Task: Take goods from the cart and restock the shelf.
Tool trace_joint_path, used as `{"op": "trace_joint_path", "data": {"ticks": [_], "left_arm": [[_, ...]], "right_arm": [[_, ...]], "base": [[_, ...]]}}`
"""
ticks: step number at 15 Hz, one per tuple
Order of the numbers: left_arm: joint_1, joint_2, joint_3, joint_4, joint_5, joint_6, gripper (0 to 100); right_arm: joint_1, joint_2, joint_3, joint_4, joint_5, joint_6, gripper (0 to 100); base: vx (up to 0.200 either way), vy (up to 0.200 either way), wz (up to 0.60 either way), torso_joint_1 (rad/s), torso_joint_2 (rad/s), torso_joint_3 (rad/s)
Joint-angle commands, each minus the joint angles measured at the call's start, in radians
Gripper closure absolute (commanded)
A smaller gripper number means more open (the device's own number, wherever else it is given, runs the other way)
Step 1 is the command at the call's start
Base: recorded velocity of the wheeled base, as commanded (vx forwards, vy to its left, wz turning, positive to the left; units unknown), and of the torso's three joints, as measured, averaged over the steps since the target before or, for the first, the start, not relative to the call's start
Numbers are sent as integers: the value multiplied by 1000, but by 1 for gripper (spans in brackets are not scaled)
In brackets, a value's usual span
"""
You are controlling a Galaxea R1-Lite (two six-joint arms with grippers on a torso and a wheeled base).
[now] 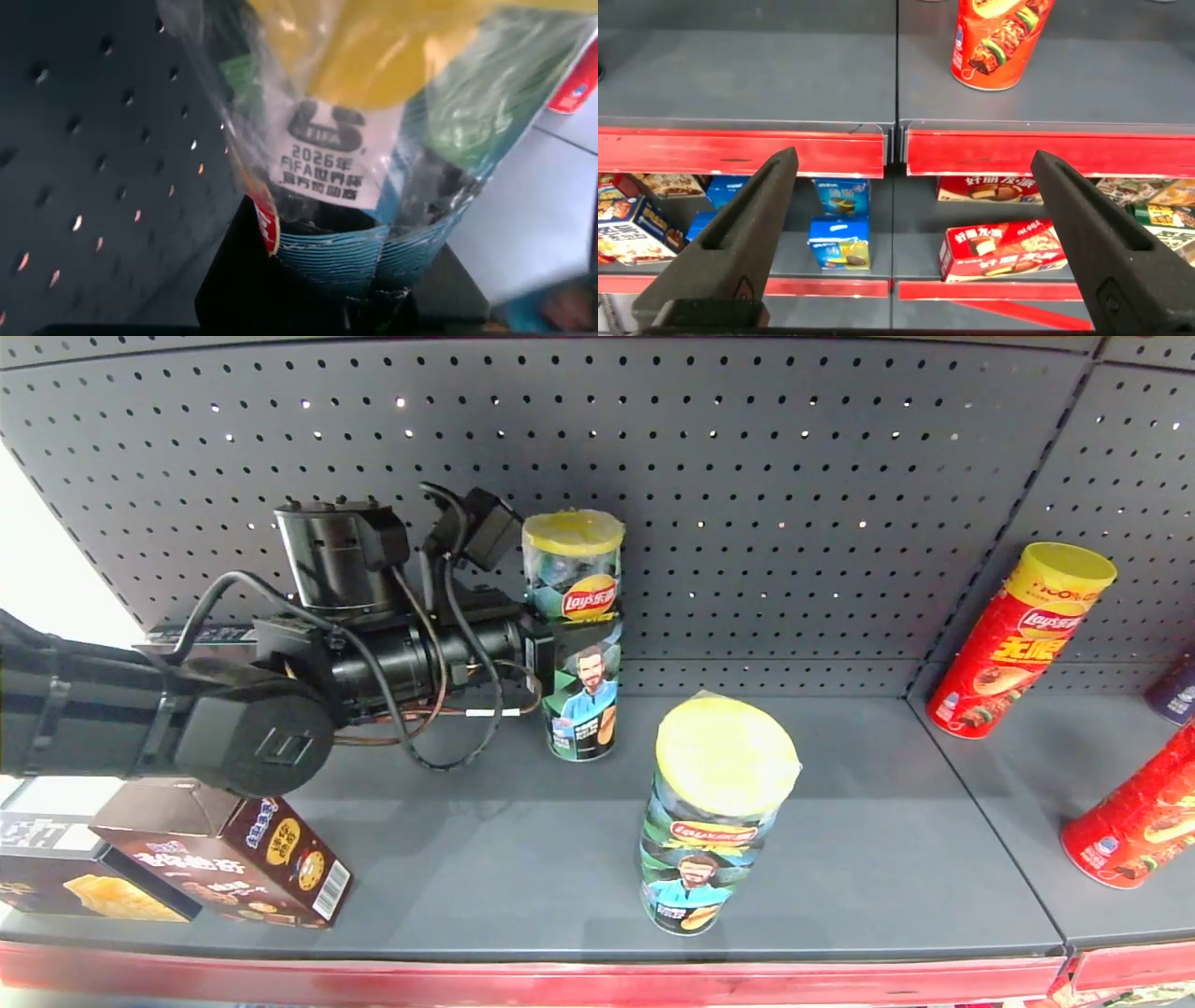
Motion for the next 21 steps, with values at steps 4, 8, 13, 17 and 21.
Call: {"op": "trace_joint_path", "data": {"ticks": [4, 8, 13, 17, 21], "left_arm": [[-12, 133, -122, -45, -88, -1, 100], [-9, 180, -124, -111, -141, -3, 100], [-14, 234, -185, -111, -141, -1, 100], [-29, 271, -230, -111, -140, -1, 100], [-51, 308, -253, -116, -138, 0, 100]], "right_arm": [[0, 5, 0, 0, 0, -1, 0], [0, 5, 0, 0, 0, -1, 0], [0, 5, 0, 0, 0, -1, 0], [0, 5, 0, 0, 0, -1, 0], [0, 5, 0, 0, 0, -1, 0]], "base": [[0, 0, 0, 0, 0, 0], [0, 0, 0, 0, 0, 0], [0, 0, 0, 0, 0, 0], [0, 0, 0, 0, 0, 0], [0, 0, 0, 0, 0, 0]]}}
